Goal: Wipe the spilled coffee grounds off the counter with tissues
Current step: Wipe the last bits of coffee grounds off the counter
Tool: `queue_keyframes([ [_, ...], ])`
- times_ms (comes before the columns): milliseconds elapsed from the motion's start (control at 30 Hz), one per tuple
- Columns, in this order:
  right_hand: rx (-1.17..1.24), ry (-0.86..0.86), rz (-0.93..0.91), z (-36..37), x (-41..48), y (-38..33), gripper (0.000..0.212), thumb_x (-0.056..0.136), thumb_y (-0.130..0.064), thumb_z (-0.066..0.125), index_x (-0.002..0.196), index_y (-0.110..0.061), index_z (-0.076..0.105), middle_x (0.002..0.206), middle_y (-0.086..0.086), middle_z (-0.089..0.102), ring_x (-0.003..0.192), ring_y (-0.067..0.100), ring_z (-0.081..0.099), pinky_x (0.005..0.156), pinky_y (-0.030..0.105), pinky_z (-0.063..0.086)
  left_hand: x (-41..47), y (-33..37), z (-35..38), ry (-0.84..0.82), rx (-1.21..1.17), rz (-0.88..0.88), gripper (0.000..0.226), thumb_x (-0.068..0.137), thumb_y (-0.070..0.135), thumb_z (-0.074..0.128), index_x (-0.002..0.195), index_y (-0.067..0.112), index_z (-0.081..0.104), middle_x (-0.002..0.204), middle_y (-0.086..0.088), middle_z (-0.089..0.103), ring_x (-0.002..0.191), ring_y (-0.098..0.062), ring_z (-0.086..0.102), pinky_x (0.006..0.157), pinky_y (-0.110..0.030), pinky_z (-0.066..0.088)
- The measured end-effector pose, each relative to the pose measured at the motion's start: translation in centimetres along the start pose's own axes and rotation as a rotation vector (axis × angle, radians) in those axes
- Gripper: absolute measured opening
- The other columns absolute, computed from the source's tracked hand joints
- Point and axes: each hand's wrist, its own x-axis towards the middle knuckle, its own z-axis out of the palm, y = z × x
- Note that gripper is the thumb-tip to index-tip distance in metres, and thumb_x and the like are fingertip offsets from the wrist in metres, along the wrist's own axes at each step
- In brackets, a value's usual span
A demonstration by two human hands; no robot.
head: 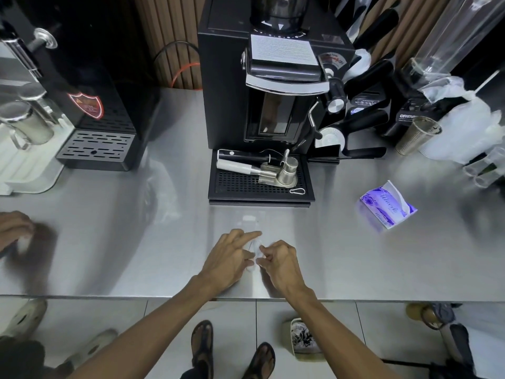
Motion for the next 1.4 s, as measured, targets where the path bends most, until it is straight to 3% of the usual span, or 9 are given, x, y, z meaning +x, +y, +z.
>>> queue_keyframes([
  [200, 0.037, -0.001, 0.011, -0.1, 0.3, -0.2, 0.007, 0.083, -0.011, 0.074, 0.088, -0.007, 0.076, 0.086, 0.004, 0.058, 0.069, 0.004, 0.053, 0.062, 0.003, 0.04, 0.2, -0.8, 0.2, 0.011, -0.023, 0.072, 0.009, 0.083, 0.027, 0.069, 0.082, 0.027, 0.079, 0.118, 0.013, 0.067, 0.109, -0.014, 0.053, 0.09, -0.028, 0.041],
  [367, -0.022, -0.07, -0.04, -0.3, 0.0, -0.2, 0.018, 0.084, -0.021, 0.07, 0.091, -0.004, 0.071, 0.092, 0.01, 0.061, 0.082, 0.011, 0.053, 0.064, -0.002, 0.036, 0.0, -0.7, 0.7, -0.045, -0.144, 0.027, 0.02, 0.093, 0.027, 0.057, 0.099, 0.025, 0.077, 0.127, 0.013, 0.063, 0.109, -0.011, 0.05, 0.094, -0.028, 0.044],
  [467, -0.01, -0.089, -0.048, -0.2, -0.1, -0.2, 0.029, 0.078, -0.026, 0.079, 0.1, -0.009, 0.072, 0.092, 0.008, 0.062, 0.072, 0.004, 0.051, 0.063, -0.003, 0.036, -0.1, -0.3, 0.5, -0.068, -0.254, -0.038, 0.02, 0.093, 0.023, 0.062, 0.109, 0.015, 0.071, 0.126, 0.001, 0.064, 0.112, -0.015, 0.053, 0.094, -0.026, 0.047],
  [633, -0.007, -0.035, -0.012, 0.2, 0.1, -0.3, 0.03, 0.071, -0.026, 0.083, 0.095, -0.018, 0.068, 0.087, 0.002, 0.062, 0.069, 0.007, 0.055, 0.06, 0.002, 0.039, -0.2, -0.3, 0.3, -0.064, -0.257, -0.163, 0.038, 0.088, 0.029, 0.067, 0.123, 0.027, 0.051, 0.117, 0.001, 0.055, 0.105, -0.021, 0.053, 0.09, -0.03, 0.047],
  [767, 0.091, -0.028, 0.007, -0.2, -0.1, -0.6, 0.05, 0.071, -0.024, 0.083, 0.114, -0.022, 0.057, 0.089, 0.001, 0.061, 0.074, 0.012, 0.06, 0.07, 0.019, 0.053, 0.1, -0.5, 0.5, -0.055, -0.311, -0.18, 0.051, 0.085, 0.027, 0.07, 0.128, 0.032, 0.043, 0.124, 0.002, 0.055, 0.111, -0.021, 0.053, 0.096, -0.033, 0.047],
  [967, 0.044, -0.042, -0.06, -0.5, 0.2, -0.4, 0.035, 0.075, -0.027, 0.08, 0.109, -0.025, 0.069, 0.086, 0.001, 0.06, 0.069, 0.009, 0.058, 0.065, 0.005, 0.041, -0.1, -0.6, 0.9, -0.054, -0.411, -0.223, 0.05, 0.091, 0.024, 0.065, 0.136, 0.027, 0.044, 0.129, 0.001, 0.056, 0.117, -0.017, 0.054, 0.1, -0.027, 0.044],
  [1100, 0.093, -0.07, -0.055, -0.9, 0.5, -0.5, 0.029, 0.076, -0.024, 0.081, 0.103, -0.019, 0.073, 0.084, 0.001, 0.062, 0.066, 0.002, 0.055, 0.062, 0.004, 0.04, 0.1, -0.6, 0.8, -0.053, -0.4, -0.21, 0.05, 0.094, 0.023, 0.062, 0.14, 0.025, 0.043, 0.129, -0.002, 0.056, 0.117, -0.016, 0.054, 0.099, -0.023, 0.043],
  [1267, 0.119, -0.073, -0.06, -1.4, 1.1, -0.7, 0.021, 0.071, -0.02, 0.084, 0.09, -0.013, 0.076, 0.067, -0.007, 0.06, 0.061, 0.007, 0.054, 0.062, 0.018, 0.047, 0.2, -1.0, 0.9, -0.057, -0.29, -0.166, 0.044, 0.097, 0.026, 0.057, 0.14, 0.022, 0.047, 0.127, -0.003, 0.056, 0.114, -0.021, 0.056, 0.097, -0.027, 0.046],
  [1400, 0.115, -0.045, -0.053, -1.3, 1.6, -0.8, 0.018, 0.07, -0.018, 0.083, 0.082, -0.007, 0.075, 0.071, 0.011, 0.066, 0.066, 0.023, 0.058, 0.066, 0.034, 0.051, -0.2, -1.4, 1.0, -0.06, -0.239, -0.11, 0.036, 0.098, 0.018, 0.053, 0.132, 0.03, 0.055, 0.119, 0.002, 0.054, 0.108, -0.017, 0.054, 0.093, -0.023, 0.047],
])
